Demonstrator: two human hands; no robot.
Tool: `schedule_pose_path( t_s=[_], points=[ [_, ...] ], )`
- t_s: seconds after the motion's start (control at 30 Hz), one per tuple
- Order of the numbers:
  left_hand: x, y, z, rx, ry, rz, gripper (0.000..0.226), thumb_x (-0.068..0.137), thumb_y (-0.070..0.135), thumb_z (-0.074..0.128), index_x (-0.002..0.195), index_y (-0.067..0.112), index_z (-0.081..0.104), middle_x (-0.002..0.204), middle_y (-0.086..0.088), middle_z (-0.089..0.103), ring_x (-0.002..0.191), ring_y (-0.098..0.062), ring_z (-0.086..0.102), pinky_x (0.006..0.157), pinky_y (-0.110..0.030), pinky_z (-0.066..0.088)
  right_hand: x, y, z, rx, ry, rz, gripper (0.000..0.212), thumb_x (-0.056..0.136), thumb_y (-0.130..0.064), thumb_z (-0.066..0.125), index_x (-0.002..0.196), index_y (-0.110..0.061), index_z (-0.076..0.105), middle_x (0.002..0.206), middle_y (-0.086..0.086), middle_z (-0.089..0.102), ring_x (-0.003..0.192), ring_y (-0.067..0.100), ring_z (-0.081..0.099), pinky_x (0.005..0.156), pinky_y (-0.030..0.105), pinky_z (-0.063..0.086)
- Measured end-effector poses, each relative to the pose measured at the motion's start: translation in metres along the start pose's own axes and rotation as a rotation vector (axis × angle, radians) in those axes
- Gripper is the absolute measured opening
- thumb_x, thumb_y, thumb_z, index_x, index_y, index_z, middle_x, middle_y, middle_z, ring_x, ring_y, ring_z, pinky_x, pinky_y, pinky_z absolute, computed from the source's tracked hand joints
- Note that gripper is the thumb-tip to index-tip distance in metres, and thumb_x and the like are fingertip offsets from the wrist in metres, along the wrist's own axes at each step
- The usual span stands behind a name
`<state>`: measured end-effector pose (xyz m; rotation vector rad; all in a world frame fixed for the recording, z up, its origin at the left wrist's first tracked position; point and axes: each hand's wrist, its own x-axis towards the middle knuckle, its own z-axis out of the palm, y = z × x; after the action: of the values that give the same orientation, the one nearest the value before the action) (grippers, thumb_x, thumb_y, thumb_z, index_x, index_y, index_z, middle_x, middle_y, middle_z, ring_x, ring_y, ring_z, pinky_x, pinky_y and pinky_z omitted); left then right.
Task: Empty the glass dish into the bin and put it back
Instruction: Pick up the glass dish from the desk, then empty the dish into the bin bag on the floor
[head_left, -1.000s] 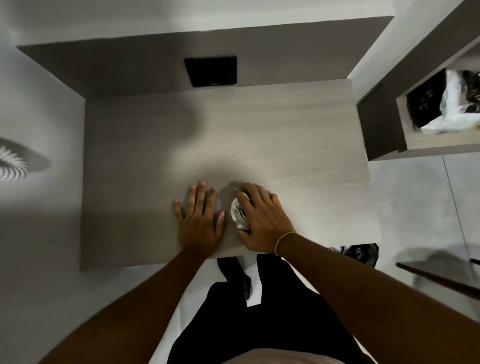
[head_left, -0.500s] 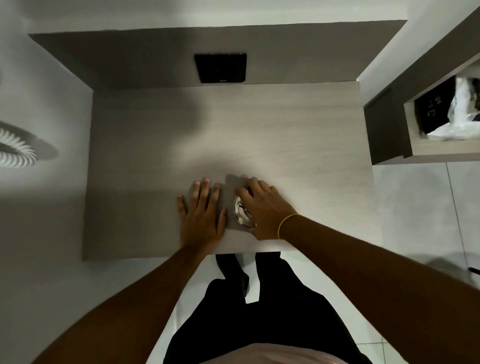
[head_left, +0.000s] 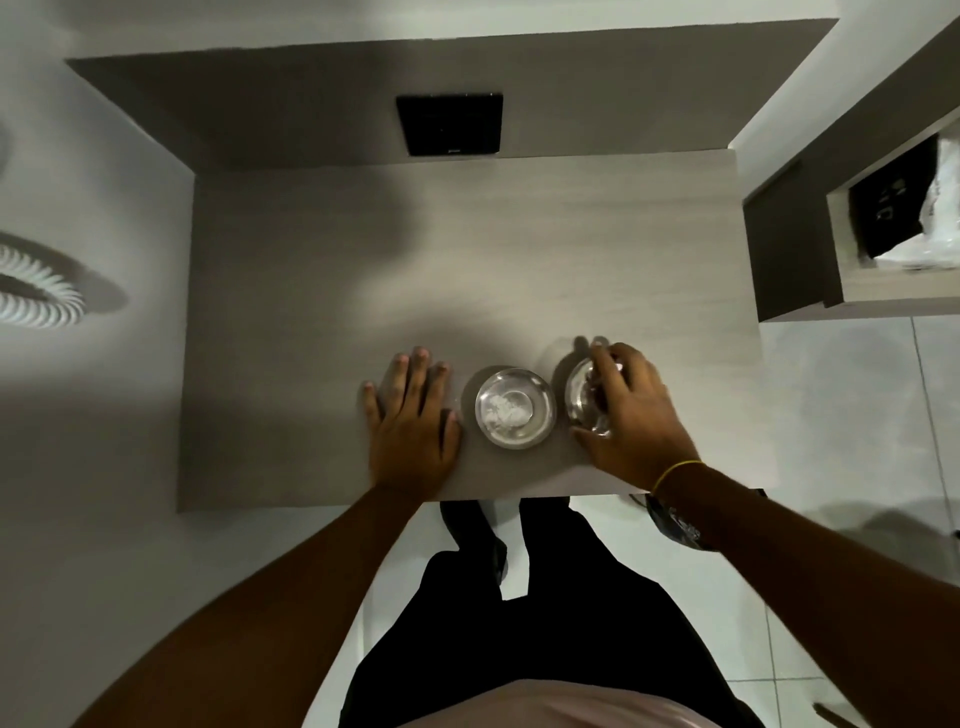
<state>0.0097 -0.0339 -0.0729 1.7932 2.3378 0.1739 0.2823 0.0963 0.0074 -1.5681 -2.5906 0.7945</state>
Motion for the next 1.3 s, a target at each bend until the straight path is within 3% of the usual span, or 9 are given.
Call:
schedule_pose_path(
  t_s=[0.27, 0.43, 0.57, 0.67, 0.8, 0.93, 1.03, 1.17, 1.3],
  points=[
    [0.000, 0.000, 0.003, -0.013, 0.029, -0.003, 0.067, 0.108, 0.053, 0.037, 0.167, 0.020, 0.035, 0.180, -0.010, 0.025, 0.168, -0.031, 0.017, 0.130, -0.070, 0.014, -0.001, 0.020, 0.014, -0.126, 0.004, 0.061, 0.105, 0.081, -0.044, 0.080, 0.162, 0.003, 0.032, 0.159, 0.023, 0.042, 0.146, 0.044, 0.040, 0.111, 0.058, 0.045],
    [0.000, -0.002, 0.004, 0.014, 0.026, 0.004, 0.068, 0.108, 0.054, 0.035, 0.168, 0.021, 0.032, 0.181, -0.009, 0.023, 0.168, -0.030, 0.015, 0.130, -0.070, 0.014, -0.007, 0.025, 0.029, -0.091, 0.029, 0.075, 0.093, 0.094, -0.046, 0.065, 0.164, 0.004, 0.028, 0.166, 0.027, 0.034, 0.154, 0.047, 0.032, 0.122, 0.061, 0.034],
    [0.001, -0.001, 0.003, 0.028, 0.025, 0.002, 0.068, 0.108, 0.054, 0.037, 0.168, 0.020, 0.033, 0.181, -0.009, 0.023, 0.168, -0.030, 0.015, 0.129, -0.071, 0.017, -0.008, 0.015, 0.029, -0.093, 0.087, 0.077, 0.087, 0.094, -0.049, 0.061, 0.164, -0.007, 0.032, 0.170, 0.017, 0.031, 0.157, 0.041, 0.029, 0.123, 0.062, 0.028],
    [0.000, 0.000, 0.003, 0.029, 0.030, -0.008, 0.068, 0.108, 0.052, 0.039, 0.167, 0.020, 0.034, 0.181, -0.009, 0.023, 0.168, -0.030, 0.016, 0.128, -0.071, 0.017, 0.000, -0.008, 0.029, -0.005, 0.151, 0.044, 0.070, 0.093, -0.046, 0.062, 0.155, -0.019, 0.046, 0.154, 0.012, 0.046, 0.139, 0.036, 0.046, 0.110, 0.057, 0.040],
    [0.000, 0.000, 0.002, 0.043, 0.028, 0.000, 0.068, 0.108, 0.053, 0.037, 0.167, 0.020, 0.034, 0.180, -0.009, 0.024, 0.168, -0.031, 0.017, 0.129, -0.070, 0.017, 0.014, -0.043, 0.030, 0.217, 0.053, 0.003, 0.051, 0.093, -0.029, 0.062, 0.142, -0.016, 0.061, 0.122, 0.014, 0.059, 0.103, 0.039, 0.066, 0.082, 0.052, 0.060],
    [0.000, 0.001, 0.000, 0.042, -0.006, -0.012, 0.068, 0.108, 0.052, 0.037, 0.168, 0.020, 0.033, 0.181, -0.011, 0.022, 0.168, -0.032, 0.017, 0.128, -0.070, 0.018, 0.028, -0.059, 0.031, 0.227, -0.041, 0.105, 0.054, 0.088, -0.006, 0.065, 0.141, -0.013, 0.063, 0.130, 0.019, 0.063, 0.108, 0.049, 0.067, 0.086, 0.051, 0.059],
    [0.003, 0.005, -0.007, 0.039, -0.048, -0.010, 0.068, 0.109, 0.053, 0.037, 0.167, 0.019, 0.034, 0.181, -0.012, 0.023, 0.168, -0.032, 0.015, 0.128, -0.072, 0.017, 0.035, -0.054, 0.025, 0.270, -0.064, 0.105, 0.050, 0.084, 0.003, 0.064, 0.132, -0.009, 0.069, 0.122, 0.020, 0.068, 0.107, 0.046, 0.068, 0.087, 0.045, 0.057],
    [0.036, 0.021, -0.022, -0.020, -0.122, 0.043, 0.065, 0.110, 0.053, 0.032, 0.164, 0.018, 0.039, 0.181, -0.009, 0.022, 0.169, -0.027, 0.013, 0.130, -0.071, 0.015, 0.034, -0.030, 0.008, 0.390, -0.013, 0.175, 0.042, 0.085, 0.006, 0.064, 0.125, -0.003, 0.072, 0.112, 0.018, 0.078, 0.104, 0.039, 0.072, 0.085, 0.026, 0.048],
    [0.086, 0.078, -0.039, -0.062, -0.054, 0.198, 0.062, 0.110, 0.049, 0.034, 0.160, 0.015, 0.048, 0.178, -0.010, 0.031, 0.166, -0.029, 0.026, 0.129, -0.066, 0.027, 0.014, 0.017, -0.024, 0.540, 0.159, 0.344, 0.045, 0.079, -0.006, 0.065, 0.123, -0.010, 0.072, 0.097, 0.012, 0.080, 0.084, 0.033, 0.073, 0.076, 0.024, 0.051]
  ],
)
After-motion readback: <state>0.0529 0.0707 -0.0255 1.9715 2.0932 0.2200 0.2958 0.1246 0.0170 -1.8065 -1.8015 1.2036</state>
